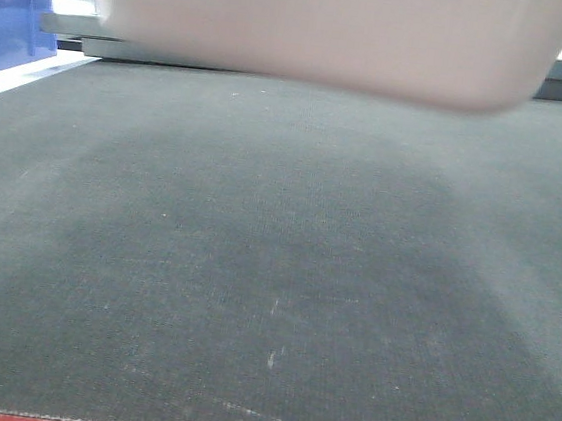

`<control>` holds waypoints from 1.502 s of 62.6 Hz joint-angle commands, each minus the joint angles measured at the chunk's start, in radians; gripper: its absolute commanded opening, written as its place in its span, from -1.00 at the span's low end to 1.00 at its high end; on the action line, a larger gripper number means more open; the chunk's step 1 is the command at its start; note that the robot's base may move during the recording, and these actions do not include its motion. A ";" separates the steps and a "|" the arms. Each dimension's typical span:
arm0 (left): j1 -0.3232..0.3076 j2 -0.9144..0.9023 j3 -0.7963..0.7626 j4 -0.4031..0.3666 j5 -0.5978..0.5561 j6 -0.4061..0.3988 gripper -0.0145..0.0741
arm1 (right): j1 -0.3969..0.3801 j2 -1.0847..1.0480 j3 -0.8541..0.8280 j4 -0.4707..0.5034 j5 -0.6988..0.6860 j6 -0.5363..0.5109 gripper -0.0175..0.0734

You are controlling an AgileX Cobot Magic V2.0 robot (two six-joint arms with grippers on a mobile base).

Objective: Grab white bin and place on right shelf
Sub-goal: 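Lift the pink bin off the table with both grippers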

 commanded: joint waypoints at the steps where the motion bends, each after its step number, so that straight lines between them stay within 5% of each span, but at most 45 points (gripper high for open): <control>1: -0.070 -0.050 -0.057 -0.001 0.279 0.020 -0.96 | 0.030 -0.046 -0.087 0.179 0.336 0.034 -0.28; 17: -0.068 -0.041 -0.057 0.059 0.279 0.020 -0.96 | 0.030 -0.046 -0.146 0.179 0.297 0.053 -0.49; 94: -0.068 -0.040 -0.057 0.043 0.266 0.020 -0.96 | 0.030 -0.046 -0.146 0.179 0.270 0.059 -0.49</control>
